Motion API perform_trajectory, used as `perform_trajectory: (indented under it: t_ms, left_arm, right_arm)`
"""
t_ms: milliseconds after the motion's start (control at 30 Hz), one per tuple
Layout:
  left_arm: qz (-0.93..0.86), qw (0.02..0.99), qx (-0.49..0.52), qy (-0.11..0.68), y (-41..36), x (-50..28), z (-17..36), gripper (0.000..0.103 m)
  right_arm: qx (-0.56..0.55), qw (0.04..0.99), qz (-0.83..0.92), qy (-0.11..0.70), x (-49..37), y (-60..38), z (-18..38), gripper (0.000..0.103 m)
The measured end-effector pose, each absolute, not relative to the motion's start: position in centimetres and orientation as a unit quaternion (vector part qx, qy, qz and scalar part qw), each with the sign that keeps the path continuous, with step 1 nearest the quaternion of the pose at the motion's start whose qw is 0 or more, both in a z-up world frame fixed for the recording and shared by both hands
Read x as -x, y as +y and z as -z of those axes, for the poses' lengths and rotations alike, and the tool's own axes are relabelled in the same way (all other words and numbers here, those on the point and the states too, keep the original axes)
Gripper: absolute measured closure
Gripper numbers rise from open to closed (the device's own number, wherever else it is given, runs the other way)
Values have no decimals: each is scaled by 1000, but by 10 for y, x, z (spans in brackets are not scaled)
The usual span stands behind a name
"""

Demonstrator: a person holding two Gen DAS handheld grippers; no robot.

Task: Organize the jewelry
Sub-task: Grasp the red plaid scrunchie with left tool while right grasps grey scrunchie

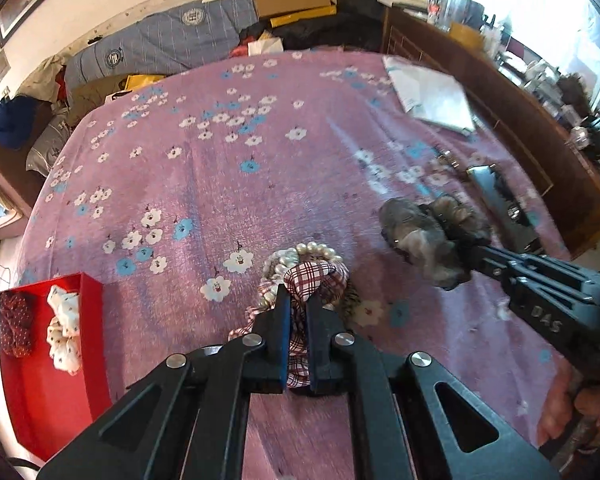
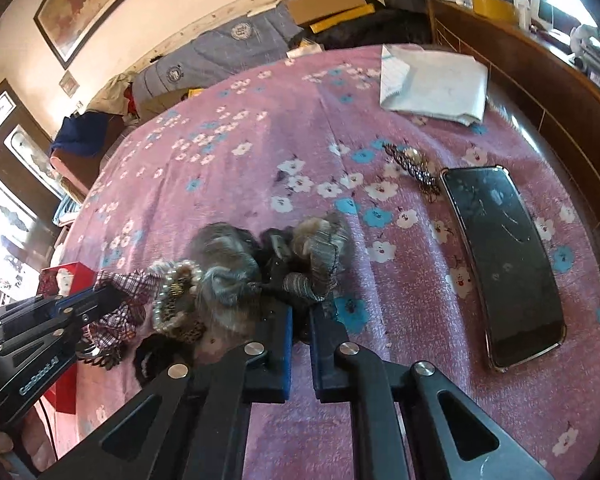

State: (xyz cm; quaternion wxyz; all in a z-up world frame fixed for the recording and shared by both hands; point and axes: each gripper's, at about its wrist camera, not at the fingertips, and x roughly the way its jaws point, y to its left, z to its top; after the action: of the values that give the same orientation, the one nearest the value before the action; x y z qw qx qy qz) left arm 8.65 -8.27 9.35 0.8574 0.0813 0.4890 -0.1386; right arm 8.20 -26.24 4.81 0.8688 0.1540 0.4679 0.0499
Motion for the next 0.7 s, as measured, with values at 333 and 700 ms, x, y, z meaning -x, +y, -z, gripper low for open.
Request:
perform_trajectory:
  t_ms: [333, 700]
  left_arm:
    - [156, 868, -33, 471, -69, -42, -135, 97]
    - [175, 882, 29, 436, -27, 0, -172, 97]
  right_arm:
    - [-158, 881, -59, 441, -44, -260, -82, 96]
    - [-118, 898, -76, 418, 5, -235, -116, 96]
